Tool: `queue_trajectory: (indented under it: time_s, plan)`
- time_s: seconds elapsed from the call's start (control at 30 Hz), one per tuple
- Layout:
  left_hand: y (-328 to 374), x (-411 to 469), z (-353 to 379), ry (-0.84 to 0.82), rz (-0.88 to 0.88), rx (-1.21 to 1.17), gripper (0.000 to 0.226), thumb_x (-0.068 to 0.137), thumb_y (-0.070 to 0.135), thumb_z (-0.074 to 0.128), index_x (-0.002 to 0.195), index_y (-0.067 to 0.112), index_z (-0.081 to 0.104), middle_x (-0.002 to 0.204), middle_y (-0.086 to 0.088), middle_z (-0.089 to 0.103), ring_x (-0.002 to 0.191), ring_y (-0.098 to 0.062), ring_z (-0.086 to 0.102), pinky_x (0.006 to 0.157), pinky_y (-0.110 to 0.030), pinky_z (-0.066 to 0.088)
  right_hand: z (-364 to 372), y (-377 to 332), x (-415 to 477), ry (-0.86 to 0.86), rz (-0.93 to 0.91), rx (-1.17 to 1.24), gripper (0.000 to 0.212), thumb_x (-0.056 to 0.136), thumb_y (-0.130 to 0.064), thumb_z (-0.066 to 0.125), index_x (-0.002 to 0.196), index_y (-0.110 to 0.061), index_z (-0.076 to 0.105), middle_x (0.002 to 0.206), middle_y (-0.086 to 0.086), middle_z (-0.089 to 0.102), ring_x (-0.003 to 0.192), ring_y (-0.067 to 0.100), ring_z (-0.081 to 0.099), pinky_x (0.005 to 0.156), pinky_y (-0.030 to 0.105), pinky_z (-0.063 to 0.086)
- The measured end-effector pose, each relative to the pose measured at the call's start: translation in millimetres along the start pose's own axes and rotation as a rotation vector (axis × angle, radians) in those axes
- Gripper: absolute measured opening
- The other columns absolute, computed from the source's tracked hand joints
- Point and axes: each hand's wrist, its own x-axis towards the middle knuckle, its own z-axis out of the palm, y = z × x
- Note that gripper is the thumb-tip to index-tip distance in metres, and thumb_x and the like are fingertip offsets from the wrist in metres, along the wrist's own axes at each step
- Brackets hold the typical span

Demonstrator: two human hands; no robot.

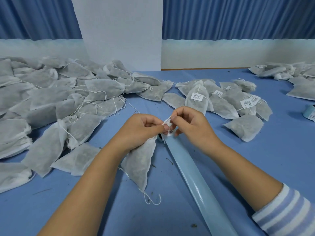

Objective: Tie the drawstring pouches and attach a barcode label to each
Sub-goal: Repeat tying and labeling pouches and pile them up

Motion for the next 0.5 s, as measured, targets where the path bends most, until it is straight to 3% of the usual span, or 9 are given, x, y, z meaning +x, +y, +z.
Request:
queue_trajectory:
  time_s: [0.1, 0.2, 0.3, 0.5]
  plan:
    - [1.3, -1.4, -0.5, 0.014, 0.023, 0.014, 0.009, 0.085, 0.025, 0.076, 0.078, 0.02, 0.079, 0.071, 0.009, 0.075, 0.049, 0.006, 0.05, 0.05, -0.005, 0.035, -1.7, 0.0, 1.3, 0.002, 0.014, 0.051, 0.016, 0.096, 0.0, 0.049, 0.084, -0.009, 0.054, 0.069, 0.0, 0.066, 0.066, 0.016, 0.06, 0.056, 0.027, 0.052]
    - [1.3, -1.9, -0.7, 0.029, 0.014, 0.051, 0.012, 0.086, 0.032, 0.074, 0.077, 0.027, 0.08, 0.074, 0.008, 0.076, 0.052, -0.004, 0.039, 0.048, -0.011, 0.03, -1.5, 1.1, 1.5, -0.009, 0.018, 0.093, 0.013, 0.1, -0.003, 0.045, 0.089, -0.009, 0.05, 0.067, -0.003, 0.068, 0.063, 0.011, 0.061, 0.053, 0.024, 0.052]
    - [1.0, -0.9, -0.5, 0.033, 0.011, 0.089, 0.014, 0.086, 0.033, 0.073, 0.074, 0.03, 0.079, 0.072, 0.008, 0.075, 0.056, -0.008, 0.04, 0.047, -0.011, 0.031, -0.7, 1.8, 1.1, -0.014, 0.018, 0.121, 0.012, 0.102, -0.005, 0.042, 0.092, -0.01, 0.047, 0.067, -0.006, 0.068, 0.06, 0.009, 0.061, 0.052, 0.022, 0.05]
    - [-0.1, -0.5, -0.8, 0.003, 0.019, 0.156, 0.021, 0.088, 0.03, 0.072, 0.068, 0.027, 0.077, 0.064, 0.006, 0.072, 0.035, -0.004, 0.027, 0.035, -0.012, 0.022, -1.1, 0.2, 0.9, -0.006, 0.014, 0.13, 0.009, 0.102, -0.007, 0.041, 0.095, -0.011, 0.044, 0.069, -0.005, 0.07, 0.056, 0.009, 0.06, 0.05, 0.02, 0.047]
